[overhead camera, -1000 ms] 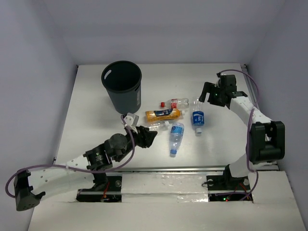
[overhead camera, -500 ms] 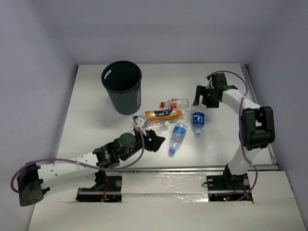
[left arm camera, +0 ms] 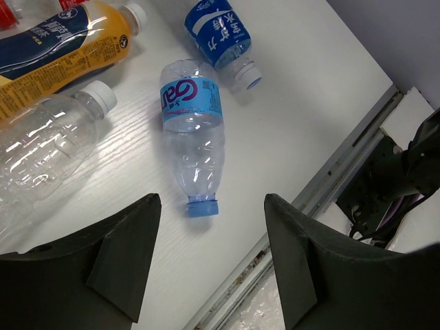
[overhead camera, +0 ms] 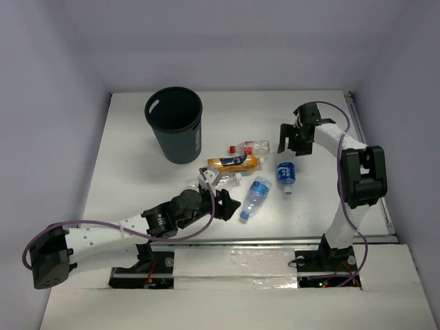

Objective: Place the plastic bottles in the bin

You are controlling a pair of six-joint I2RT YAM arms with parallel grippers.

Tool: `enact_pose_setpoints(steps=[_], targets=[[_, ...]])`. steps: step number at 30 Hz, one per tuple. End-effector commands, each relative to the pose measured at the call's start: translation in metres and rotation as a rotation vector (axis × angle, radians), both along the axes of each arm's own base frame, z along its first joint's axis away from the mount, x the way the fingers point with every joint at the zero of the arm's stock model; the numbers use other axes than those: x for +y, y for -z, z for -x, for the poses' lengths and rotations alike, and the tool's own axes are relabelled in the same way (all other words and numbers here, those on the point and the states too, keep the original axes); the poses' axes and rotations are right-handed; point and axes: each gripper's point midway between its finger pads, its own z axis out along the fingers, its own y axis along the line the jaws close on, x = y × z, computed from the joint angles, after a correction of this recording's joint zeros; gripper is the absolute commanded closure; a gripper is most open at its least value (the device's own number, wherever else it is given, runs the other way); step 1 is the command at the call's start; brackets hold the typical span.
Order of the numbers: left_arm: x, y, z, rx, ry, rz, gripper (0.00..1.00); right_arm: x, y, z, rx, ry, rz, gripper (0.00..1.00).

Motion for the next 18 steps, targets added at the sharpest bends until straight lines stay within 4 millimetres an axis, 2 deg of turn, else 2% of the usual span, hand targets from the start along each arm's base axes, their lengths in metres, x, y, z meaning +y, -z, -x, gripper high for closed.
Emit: enact_pose_setpoints(steps=[1, 7, 9, 11, 13, 14, 18], targets=[[-0.007, -0.021, -0.002, -0.047, 0.018, 0.060, 0.41, -0.003, -0.001, -0.001, 0.011, -0.007, 0.037, 0.18], [-0.004, -0.016, -0.004, -0.050, 0.003, 0.055, 0.41, -0.003, 0.000, -0.002, 0.030, -0.016, 0.037, 0.24], [-0.002, -0.014, -0.003, -0.051, 0.002, 0.052, 0.41, -0.002, 0.001, -0.001, 0.041, -0.022, 0.038, 0.29], [-0.001, -0.013, -0.004, -0.052, -0.004, 0.052, 0.39, -0.002, 0.001, 0.000, 0.044, -0.019, 0.037, 0.40], [0.000, -0.012, -0.005, -0.055, -0.009, 0.050, 0.39, -0.004, -0.007, -0.002, 0.008, -0.001, 0.037, 0.51], [0.001, -0.011, -0.004, -0.053, -0.011, 0.049, 0.39, -0.005, -0.012, -0.002, -0.009, 0.008, 0.041, 0.52], [0.002, -0.012, -0.003, -0.054, -0.008, 0.054, 0.37, -0.014, -0.064, -0.006, -0.135, 0.064, 0.063, 0.55]])
